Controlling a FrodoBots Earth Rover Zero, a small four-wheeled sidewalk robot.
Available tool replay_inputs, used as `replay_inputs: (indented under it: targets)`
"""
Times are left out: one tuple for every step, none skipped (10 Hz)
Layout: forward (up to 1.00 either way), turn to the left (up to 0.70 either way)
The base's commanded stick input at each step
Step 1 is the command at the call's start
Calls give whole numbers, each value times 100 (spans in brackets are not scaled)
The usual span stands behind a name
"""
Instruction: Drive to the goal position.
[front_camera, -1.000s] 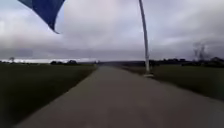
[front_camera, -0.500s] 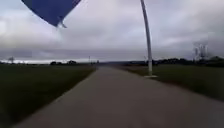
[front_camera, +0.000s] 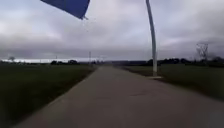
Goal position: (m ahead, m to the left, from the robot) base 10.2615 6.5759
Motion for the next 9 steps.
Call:
replay_inputs:
  targets:
    - [85,0]
    - [85,0]
    - [85,0]
    - [85,-9]
    - [85,-23]
    - [85,0]
    - [85,0]
    - [85,0]
    - [85,0]
